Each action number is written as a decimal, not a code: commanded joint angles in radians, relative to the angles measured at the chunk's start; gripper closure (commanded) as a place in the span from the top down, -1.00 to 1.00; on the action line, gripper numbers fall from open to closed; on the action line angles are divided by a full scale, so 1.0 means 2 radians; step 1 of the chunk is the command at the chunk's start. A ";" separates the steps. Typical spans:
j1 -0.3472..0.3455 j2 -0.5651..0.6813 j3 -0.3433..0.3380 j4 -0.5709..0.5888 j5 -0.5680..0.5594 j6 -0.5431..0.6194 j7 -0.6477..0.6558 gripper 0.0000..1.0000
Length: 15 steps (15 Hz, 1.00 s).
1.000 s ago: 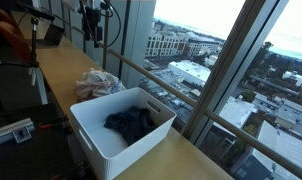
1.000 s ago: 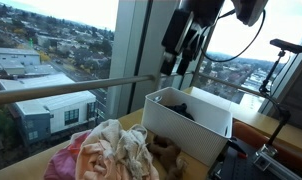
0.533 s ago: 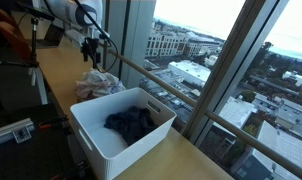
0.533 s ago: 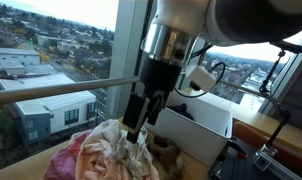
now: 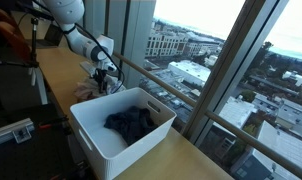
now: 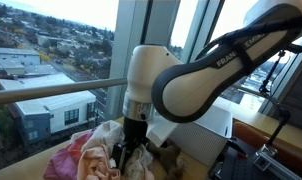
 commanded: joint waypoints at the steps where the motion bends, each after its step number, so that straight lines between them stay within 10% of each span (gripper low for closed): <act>1: 0.010 0.050 -0.004 0.041 0.026 -0.006 0.000 0.85; 2: 0.011 0.047 -0.003 0.034 0.030 -0.007 0.001 0.45; 11: 0.005 -0.071 -0.014 -0.031 0.032 -0.047 0.013 -0.87; 15: -0.001 -0.144 -0.017 -0.066 0.028 -0.065 0.018 -1.00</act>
